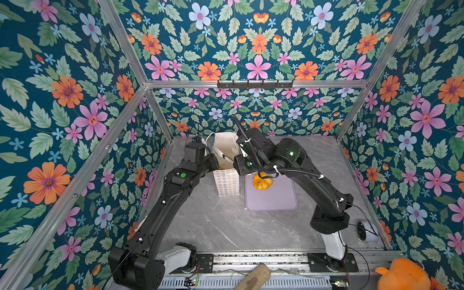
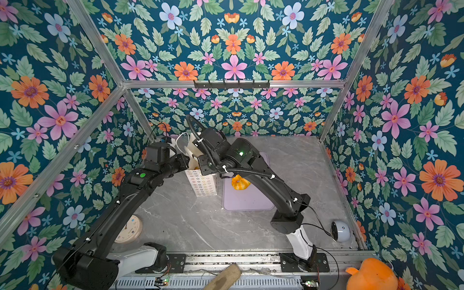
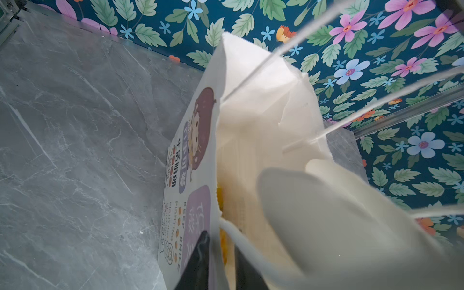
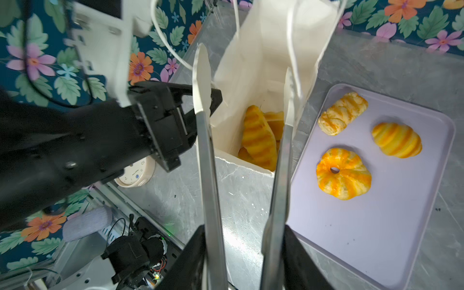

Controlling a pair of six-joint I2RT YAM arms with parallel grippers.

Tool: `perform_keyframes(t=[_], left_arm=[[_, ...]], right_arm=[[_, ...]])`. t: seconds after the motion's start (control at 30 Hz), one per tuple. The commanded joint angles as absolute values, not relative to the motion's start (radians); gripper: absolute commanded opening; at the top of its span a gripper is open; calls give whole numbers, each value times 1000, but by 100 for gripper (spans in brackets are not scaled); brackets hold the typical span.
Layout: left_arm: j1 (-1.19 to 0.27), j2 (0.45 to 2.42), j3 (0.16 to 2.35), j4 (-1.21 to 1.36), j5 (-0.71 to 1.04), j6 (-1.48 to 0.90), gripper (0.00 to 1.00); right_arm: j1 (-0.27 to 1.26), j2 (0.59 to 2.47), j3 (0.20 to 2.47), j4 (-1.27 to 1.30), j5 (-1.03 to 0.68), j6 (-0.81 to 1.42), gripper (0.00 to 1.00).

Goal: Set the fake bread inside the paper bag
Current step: 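Raise the empty tongs out of the bag back toward the tray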

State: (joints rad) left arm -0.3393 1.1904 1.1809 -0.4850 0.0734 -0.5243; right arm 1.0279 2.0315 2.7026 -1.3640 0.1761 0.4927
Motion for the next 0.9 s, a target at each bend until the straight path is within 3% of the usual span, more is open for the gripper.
perform_keyframes(t=[0.0, 0.23, 0.43, 0.87], left_arm=[[-338, 1185, 1191, -479, 61, -529, 20], [-339, 1187, 1193, -472, 81, -536, 20], [-338, 1180, 1199, -466, 100, -545, 21], [-338, 1186, 1224, -492, 94, -536, 21]], right_arm=[[1028, 1985, 2706, -1345, 154, 447, 45], [1029, 1862, 2671, -1363, 143, 393, 45], [1019, 1719, 2536, -1384, 233, 363, 45], [838, 1517, 2188, -1509, 294, 410, 45]])
